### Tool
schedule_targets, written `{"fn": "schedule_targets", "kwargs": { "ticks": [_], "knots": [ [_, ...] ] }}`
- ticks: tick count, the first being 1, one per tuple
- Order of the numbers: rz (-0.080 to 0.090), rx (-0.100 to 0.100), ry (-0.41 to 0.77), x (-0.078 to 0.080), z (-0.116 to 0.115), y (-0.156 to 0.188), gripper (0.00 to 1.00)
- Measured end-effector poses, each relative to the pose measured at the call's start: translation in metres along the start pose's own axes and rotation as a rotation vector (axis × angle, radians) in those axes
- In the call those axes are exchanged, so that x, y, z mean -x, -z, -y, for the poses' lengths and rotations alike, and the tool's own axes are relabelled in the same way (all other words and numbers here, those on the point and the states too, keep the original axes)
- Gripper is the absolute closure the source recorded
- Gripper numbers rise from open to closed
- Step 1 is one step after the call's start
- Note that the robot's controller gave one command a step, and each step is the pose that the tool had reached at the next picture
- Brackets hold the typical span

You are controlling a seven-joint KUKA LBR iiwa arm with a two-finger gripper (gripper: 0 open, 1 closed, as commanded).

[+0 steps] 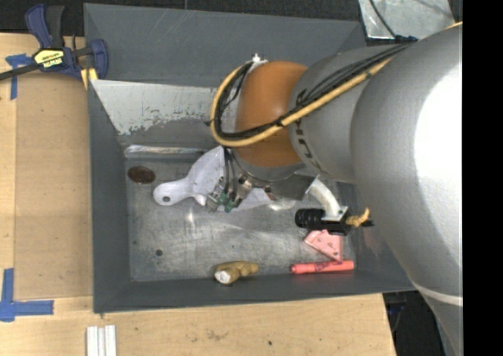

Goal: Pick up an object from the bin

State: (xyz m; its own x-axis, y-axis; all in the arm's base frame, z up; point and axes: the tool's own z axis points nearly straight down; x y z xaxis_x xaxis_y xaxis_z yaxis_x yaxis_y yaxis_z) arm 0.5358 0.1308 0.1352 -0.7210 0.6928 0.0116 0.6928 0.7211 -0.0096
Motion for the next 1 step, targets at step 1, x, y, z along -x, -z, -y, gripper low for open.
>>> {"fn": "schedule_targets", "kwargs": {
  "ticks": [1],
  "knots": [
    [0.006,0.008,-0.025,-0.0015,0.0126,0.0118,1.0]
  ]
}}
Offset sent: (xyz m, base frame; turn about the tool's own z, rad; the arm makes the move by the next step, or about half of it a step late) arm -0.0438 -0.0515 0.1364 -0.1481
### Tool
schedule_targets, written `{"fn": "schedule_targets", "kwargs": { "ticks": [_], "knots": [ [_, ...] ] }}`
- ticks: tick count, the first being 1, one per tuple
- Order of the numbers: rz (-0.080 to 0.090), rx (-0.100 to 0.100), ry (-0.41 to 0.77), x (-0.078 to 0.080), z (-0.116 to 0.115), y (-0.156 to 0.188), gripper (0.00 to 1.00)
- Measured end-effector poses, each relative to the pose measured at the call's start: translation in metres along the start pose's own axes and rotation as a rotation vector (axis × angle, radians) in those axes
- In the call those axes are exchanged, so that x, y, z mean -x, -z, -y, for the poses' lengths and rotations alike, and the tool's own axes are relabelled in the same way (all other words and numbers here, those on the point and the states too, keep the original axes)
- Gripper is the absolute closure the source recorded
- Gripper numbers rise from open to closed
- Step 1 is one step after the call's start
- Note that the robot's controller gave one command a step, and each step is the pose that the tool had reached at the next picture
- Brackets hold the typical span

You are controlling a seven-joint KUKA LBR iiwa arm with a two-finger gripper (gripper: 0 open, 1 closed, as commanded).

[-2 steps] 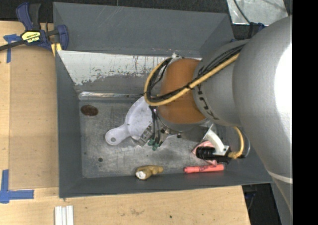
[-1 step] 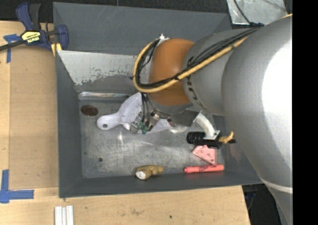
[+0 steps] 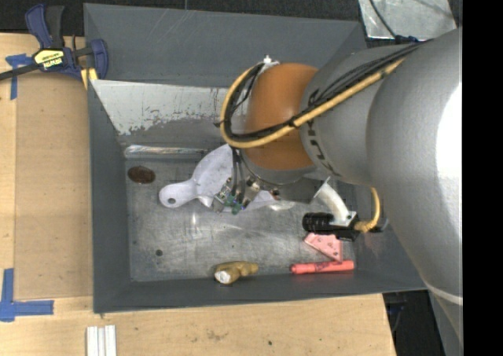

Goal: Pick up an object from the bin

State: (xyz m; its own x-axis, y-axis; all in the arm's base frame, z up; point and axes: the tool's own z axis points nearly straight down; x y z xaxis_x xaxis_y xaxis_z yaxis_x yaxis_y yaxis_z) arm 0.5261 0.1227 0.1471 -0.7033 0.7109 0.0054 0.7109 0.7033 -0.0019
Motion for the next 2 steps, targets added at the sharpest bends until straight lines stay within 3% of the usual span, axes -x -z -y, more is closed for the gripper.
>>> {"fn": "schedule_targets", "kwargs": {
  "ticks": [1,2],
  "knots": [
    [0.002,-0.005,0.064,0.003,0.026,0.05,1.0],
    [0.005,-0.001,0.186,0.031,0.04,0.12,1.0]
  ]
}}
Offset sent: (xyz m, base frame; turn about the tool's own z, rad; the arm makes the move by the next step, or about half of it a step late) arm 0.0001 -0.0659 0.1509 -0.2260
